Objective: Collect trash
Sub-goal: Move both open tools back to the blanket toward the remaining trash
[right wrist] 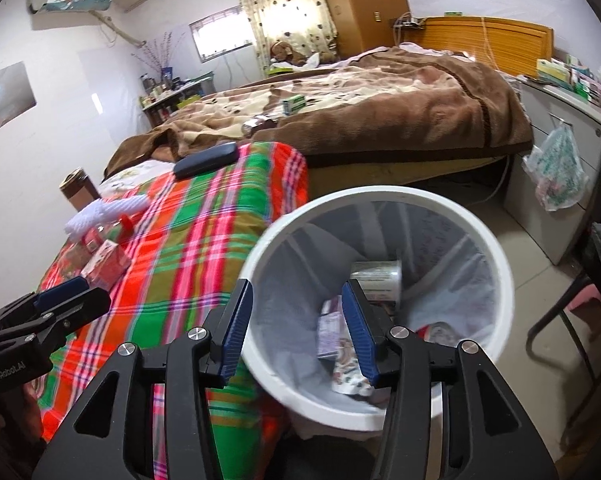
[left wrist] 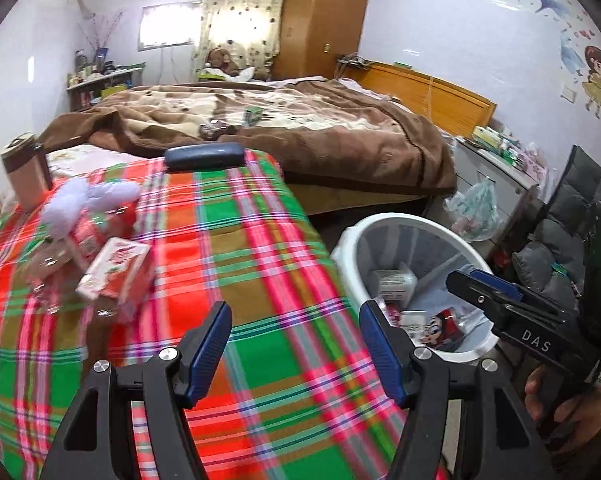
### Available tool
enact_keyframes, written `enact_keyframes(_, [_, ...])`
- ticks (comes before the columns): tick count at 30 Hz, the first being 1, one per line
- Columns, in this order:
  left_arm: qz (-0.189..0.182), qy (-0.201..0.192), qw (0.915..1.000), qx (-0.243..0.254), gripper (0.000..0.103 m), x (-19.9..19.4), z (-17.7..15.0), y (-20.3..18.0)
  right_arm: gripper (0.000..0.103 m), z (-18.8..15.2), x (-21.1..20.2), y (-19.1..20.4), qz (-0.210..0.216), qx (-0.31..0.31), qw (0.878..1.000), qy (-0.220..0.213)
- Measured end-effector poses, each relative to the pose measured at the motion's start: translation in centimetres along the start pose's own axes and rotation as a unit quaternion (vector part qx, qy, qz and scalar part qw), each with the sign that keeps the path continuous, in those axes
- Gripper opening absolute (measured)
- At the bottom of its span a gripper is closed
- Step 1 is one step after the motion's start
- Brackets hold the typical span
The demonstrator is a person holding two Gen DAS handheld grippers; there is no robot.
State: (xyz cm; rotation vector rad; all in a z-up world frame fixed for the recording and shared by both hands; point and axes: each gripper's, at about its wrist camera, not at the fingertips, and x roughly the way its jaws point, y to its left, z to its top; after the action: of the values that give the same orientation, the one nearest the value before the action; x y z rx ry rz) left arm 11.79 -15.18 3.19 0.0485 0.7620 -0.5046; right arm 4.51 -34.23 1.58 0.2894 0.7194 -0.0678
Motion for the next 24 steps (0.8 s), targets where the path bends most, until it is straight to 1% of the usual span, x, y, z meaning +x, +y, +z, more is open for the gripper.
enact_keyframes(10, [0.044, -0.008, 0.9979, -0.047, 0.066, -2.0, -1.4, 6.6, 0.048, 0.1, 1.0, 4.2, 0.029, -0.033, 0.999, 0.002])
enact_keyframes(16, [0.068, -0.007, 0.9958, -0.062, 0.066, -2.8, -2.2, 10.0, 0.049, -0.1, 2.3, 7.1, 0.048, -0.054, 0.997, 0.013])
enact_keyframes(20, [0.084, 0.005, 0.9939, -0.071, 0.066, -2.3, -2.9, 12.1, 0.049, -0.2, 3.1, 8.7, 0.056, -0.066, 0.996, 0.021])
enact_keyframes(22, [0.092, 0.011, 0.9934, -0.067, 0.066, -1.8, -3.1, 12.8, 0.049, -0.1, 3.4, 9.6, 0.060, -0.074, 0.995, 0.024])
enact_keyframes(24, [0.088, 0.023, 0.9936, -0.067, 0.066, -1.0, -3.4, 13.6, 0.049, 0.1, 3.7, 10.5, 0.061, -0.082, 0.994, 0.024])
